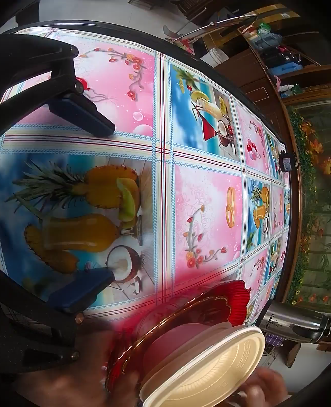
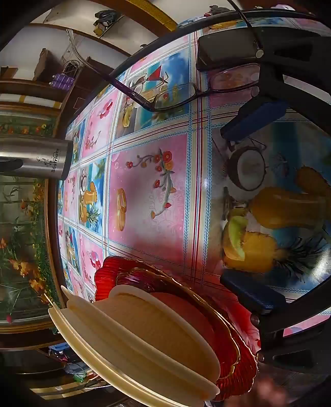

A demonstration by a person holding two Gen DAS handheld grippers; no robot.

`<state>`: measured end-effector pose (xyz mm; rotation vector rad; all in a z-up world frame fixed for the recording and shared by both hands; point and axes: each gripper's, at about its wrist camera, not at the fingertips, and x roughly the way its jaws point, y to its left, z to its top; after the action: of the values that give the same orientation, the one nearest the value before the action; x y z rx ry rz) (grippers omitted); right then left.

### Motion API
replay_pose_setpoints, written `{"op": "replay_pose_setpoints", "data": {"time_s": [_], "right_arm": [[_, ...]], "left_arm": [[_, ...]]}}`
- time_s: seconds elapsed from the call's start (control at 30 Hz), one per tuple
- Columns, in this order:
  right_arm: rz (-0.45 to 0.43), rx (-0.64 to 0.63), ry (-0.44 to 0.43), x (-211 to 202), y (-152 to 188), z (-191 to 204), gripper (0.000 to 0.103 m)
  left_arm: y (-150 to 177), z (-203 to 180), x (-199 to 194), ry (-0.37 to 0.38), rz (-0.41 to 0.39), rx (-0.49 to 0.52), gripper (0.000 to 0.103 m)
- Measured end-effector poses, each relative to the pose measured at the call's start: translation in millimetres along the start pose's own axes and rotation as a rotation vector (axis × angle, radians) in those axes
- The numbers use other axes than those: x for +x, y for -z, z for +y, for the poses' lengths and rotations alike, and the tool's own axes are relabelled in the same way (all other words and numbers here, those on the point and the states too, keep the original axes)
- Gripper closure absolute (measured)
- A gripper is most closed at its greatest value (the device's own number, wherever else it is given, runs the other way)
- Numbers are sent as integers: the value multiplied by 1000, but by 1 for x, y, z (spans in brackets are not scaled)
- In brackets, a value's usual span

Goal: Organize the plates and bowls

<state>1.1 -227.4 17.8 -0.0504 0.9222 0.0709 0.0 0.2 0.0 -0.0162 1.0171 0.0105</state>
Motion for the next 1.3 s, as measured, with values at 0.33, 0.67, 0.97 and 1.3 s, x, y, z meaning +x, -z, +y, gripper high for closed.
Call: {"op": "replay_pose_setpoints", "data": {"time_s": [0.33,0.67,0.97,1.3], "right_arm": [[1,-1,1,-1,0,0,0],[0,-1,2,-1,0,2,0],[-1,0,2,0,-1,1,0],[-1,0,2,0,-1,2,0]], "left_arm": [[0,6,-3,-18,-1,-33,0],[-1,6,-2,-19,0,-32,0],[-1,6,-2,-20,0,-32,0],[-1,8,-1,-19,0,-33,0]]}}
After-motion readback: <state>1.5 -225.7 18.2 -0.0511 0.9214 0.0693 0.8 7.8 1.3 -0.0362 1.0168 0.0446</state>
